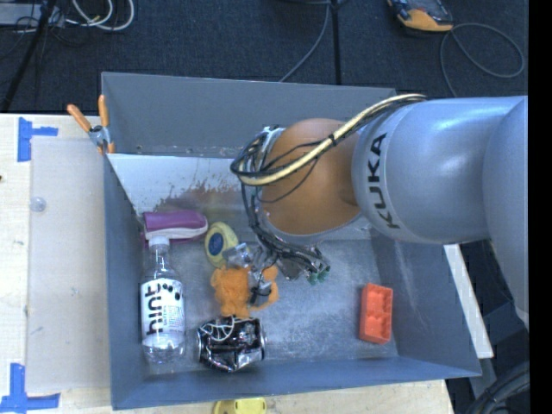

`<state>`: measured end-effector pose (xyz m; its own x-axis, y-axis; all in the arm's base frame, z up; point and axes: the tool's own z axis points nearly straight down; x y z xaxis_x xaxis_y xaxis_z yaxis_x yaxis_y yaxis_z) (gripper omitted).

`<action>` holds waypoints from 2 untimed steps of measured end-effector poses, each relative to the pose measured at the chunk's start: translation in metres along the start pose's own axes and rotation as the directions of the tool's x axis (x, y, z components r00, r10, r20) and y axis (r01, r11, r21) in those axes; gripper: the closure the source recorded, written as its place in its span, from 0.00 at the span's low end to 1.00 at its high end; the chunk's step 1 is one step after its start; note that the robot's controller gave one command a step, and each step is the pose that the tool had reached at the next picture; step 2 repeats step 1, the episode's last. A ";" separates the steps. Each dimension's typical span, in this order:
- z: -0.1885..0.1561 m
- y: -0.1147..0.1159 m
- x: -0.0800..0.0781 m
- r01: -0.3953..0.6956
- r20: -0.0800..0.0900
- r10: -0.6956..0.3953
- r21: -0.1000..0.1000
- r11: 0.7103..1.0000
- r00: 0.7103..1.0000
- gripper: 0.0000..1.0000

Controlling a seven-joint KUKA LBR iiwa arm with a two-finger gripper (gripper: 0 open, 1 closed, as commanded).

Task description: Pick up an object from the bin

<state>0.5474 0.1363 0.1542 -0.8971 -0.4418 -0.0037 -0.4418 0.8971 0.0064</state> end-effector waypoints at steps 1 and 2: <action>-0.194 0.002 -0.008 0.024 0.000 -0.024 -0.002 1.000 1.000 1.00; -0.194 0.002 -0.008 0.024 0.000 -0.024 -0.002 1.000 1.000 1.00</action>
Offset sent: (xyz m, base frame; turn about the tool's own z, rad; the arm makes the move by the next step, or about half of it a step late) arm 0.0000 0.0000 0.0000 0.0000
